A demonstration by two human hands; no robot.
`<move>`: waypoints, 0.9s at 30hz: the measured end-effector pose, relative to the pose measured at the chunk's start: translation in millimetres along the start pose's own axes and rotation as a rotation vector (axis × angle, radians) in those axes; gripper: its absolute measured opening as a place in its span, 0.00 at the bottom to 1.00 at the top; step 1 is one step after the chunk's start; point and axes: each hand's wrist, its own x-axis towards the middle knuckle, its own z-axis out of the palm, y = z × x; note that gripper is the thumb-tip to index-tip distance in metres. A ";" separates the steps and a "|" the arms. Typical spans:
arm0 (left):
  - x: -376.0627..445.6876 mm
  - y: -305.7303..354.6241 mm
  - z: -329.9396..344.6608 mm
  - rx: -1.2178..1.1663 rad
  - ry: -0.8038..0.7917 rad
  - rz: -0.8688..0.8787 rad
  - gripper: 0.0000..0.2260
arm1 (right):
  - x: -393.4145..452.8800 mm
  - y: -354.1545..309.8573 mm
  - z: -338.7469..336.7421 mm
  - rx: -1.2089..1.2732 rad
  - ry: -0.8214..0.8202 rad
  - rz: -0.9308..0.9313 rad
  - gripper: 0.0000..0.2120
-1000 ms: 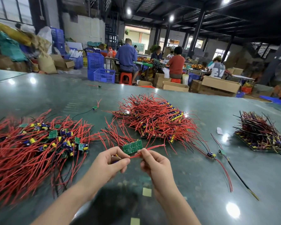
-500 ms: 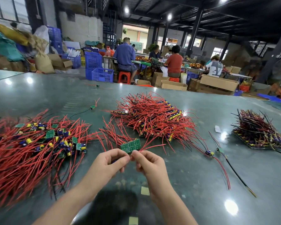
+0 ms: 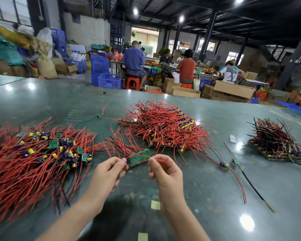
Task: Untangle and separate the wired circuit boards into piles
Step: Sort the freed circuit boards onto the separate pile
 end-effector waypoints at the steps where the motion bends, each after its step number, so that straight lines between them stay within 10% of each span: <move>1: 0.4 0.2 -0.9 0.004 -0.006 -0.012 0.13 | 0.2 0.8 0.8 -0.013 -0.020 0.030 0.04; 20: 6.4 -6.6 -12.4 0.482 -0.327 0.334 0.10 | 3.9 -2.1 -4.8 -0.037 -0.256 0.295 0.09; 27: 10.6 -6.5 -21.5 0.623 -0.285 0.347 0.11 | 7.4 -2.0 -8.1 -0.015 -0.113 0.347 0.06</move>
